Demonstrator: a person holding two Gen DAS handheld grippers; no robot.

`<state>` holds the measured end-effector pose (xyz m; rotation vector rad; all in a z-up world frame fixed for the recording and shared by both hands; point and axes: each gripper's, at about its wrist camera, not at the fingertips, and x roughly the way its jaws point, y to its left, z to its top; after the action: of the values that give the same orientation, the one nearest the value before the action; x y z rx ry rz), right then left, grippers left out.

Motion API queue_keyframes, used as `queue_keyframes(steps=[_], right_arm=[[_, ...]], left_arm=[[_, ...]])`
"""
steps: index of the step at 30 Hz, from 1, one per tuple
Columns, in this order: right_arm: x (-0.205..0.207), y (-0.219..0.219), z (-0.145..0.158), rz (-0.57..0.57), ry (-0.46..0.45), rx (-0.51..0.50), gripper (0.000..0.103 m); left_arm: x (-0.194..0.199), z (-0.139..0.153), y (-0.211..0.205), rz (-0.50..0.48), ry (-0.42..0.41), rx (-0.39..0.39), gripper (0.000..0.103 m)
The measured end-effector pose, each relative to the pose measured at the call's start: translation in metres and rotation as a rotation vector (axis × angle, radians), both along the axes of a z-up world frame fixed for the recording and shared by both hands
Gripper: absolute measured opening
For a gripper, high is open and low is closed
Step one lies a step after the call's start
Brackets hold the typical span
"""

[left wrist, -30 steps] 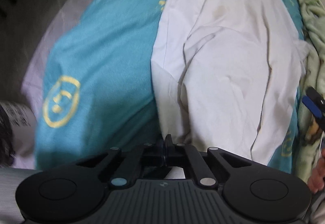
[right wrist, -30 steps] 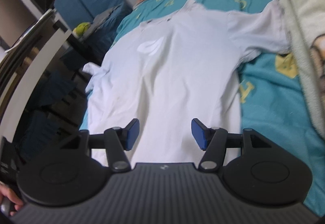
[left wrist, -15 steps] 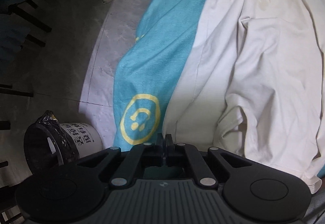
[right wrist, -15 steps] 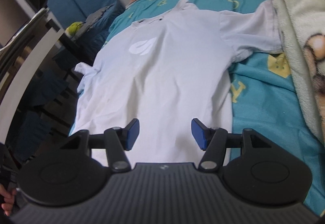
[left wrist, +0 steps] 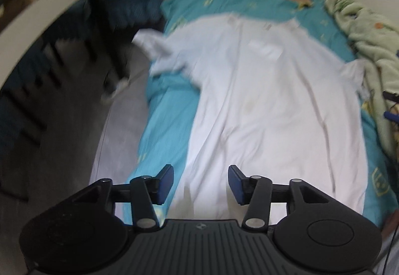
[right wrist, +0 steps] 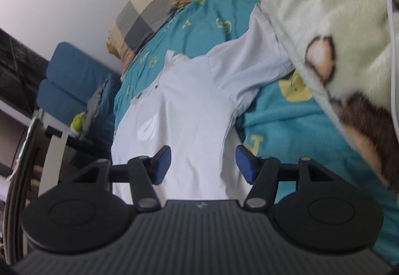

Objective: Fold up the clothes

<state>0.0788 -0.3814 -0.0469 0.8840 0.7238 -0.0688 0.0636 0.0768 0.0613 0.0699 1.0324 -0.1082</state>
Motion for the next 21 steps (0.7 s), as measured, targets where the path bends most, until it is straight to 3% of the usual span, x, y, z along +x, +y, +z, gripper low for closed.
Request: queue_keyframes(steps=[6, 9, 14, 21], right_arm=[[0.024, -0.023, -0.019, -0.085, -0.006, 0.134, 0.061], [0.040, -0.035, -0.033, -0.132, 0.013, 0.140, 0.061], [0.067, -0.048, -0.066, -0.168, 0.043, 0.187, 0.061], [0.096, -0.055, -0.094, -0.246, 0.026, 0.181, 0.061]], left_arm=[[0.042, 0.001, -0.063, -0.043, -0.156, -0.128, 0.056], [0.059, -0.021, -0.090, -0.039, -0.203, -0.165, 0.056], [0.087, -0.095, -0.090, -0.040, -0.209, -0.162, 0.059], [0.109, -0.162, -0.062, -0.059, -0.148, -0.153, 0.059]])
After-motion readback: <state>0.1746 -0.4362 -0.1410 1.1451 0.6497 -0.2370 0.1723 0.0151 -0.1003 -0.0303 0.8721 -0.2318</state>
